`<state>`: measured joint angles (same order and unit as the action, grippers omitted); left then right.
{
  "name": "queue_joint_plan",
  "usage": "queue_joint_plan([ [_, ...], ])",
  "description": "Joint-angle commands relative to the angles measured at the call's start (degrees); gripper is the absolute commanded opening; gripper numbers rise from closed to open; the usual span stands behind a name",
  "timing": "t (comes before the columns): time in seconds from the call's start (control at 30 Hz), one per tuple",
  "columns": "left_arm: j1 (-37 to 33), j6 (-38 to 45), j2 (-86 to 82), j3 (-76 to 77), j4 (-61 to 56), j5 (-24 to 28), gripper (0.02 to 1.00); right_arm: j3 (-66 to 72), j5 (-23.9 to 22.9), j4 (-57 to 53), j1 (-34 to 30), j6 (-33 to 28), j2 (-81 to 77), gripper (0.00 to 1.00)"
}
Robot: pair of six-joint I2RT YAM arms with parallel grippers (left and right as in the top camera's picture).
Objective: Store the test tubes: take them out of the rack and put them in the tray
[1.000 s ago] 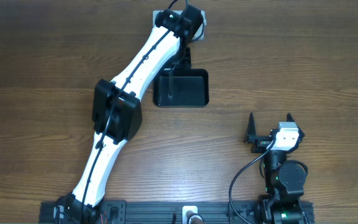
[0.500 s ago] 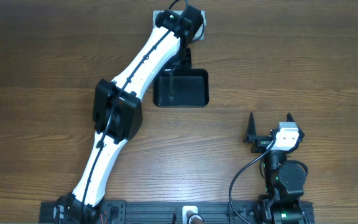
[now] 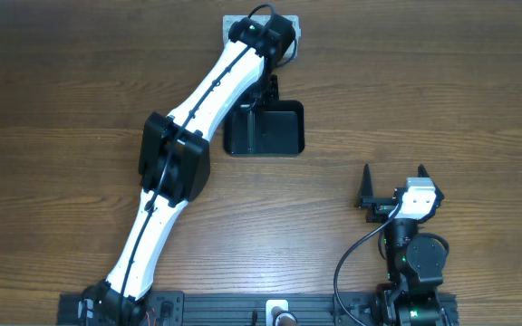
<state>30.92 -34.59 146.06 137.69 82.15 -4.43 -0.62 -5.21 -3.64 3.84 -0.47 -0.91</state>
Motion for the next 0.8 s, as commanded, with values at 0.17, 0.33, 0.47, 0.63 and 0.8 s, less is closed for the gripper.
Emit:
queue_joint_plan([
  [0.17,-0.55,-0.81,1.09,-0.22,0.24,0.57,0.064,0.33,-0.83,-0.07,-0.15,-0.48,0.52,0.991],
  [0.33,-0.55,-0.81,1.11,-0.22,0.24,0.57,0.093,0.33,-0.83,-0.07,-0.15,-0.46,0.52,0.993],
  [0.47,-0.55,-0.81,1.11,-0.22,0.26,0.59,0.183,0.33,-0.85,-0.07,-0.15,-0.46,0.52,0.991],
  [0.63,-0.55,-0.81,0.76,-0.22,0.61,0.81,0.270,0.33,-0.83,-0.07,-0.15,-0.46,0.52,0.993],
  [0.8,-0.52,-0.81,-1.18,-0.22,0.90,0.81,0.336,0.33,-0.85,-0.07,-0.15,-0.48,0.52,0.991],
])
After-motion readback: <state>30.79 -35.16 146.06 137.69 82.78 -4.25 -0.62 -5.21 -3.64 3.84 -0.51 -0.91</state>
